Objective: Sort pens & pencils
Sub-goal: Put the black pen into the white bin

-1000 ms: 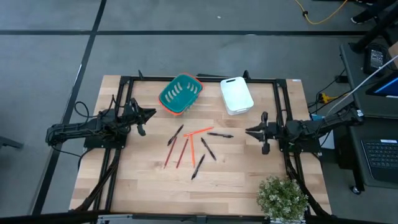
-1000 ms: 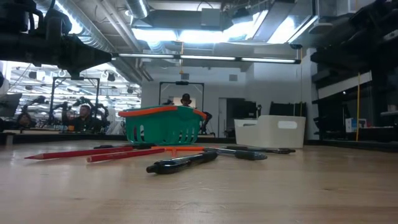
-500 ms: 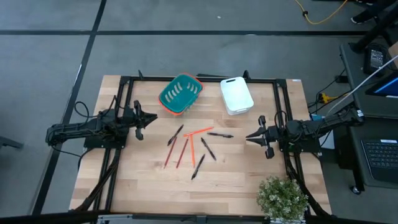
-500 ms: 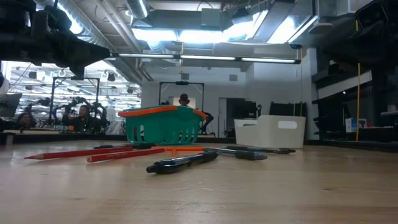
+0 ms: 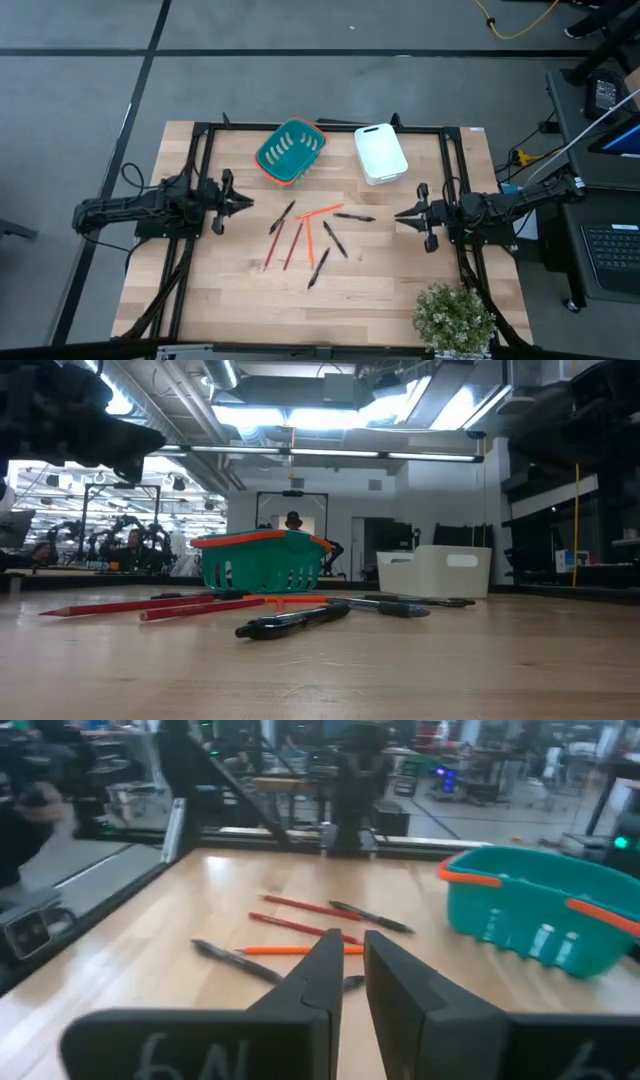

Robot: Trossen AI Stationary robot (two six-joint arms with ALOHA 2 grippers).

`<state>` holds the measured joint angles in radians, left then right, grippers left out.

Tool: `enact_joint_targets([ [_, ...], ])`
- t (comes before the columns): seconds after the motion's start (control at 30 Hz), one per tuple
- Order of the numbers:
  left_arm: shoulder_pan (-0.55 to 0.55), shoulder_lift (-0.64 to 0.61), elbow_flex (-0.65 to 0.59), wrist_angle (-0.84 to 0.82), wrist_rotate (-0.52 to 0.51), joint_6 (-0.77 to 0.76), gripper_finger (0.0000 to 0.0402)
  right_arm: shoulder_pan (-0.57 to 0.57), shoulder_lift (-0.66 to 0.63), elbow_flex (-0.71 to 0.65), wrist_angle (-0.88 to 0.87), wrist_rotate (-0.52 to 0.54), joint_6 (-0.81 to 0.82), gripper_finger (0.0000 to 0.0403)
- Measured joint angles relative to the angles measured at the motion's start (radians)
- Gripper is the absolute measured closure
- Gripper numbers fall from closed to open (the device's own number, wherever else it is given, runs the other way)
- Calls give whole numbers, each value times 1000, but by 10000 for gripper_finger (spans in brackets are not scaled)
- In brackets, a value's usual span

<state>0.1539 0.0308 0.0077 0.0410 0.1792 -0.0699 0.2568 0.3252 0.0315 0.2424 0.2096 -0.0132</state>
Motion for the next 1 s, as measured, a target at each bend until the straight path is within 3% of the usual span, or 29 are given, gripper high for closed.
enact_joint_targets([
  [0.2, 0, 89, 0, 8, 62, 69, 360, 0, 0, 0, -1, 0, 114, 355],
  [0.4, 13, 192, 0, 40, 78, 88, 360, 0, 0, 0, 0, 6, 81, 355],
  [0.5, 30, 219, 0, 71, 77, 84, 360, 0, 0, 0, -1, 74, 61, 355],
  [1.0, 37, 226, 0, 104, 42, 80, 360, 0, 0, 0, -23, 123, 53, 355],
])
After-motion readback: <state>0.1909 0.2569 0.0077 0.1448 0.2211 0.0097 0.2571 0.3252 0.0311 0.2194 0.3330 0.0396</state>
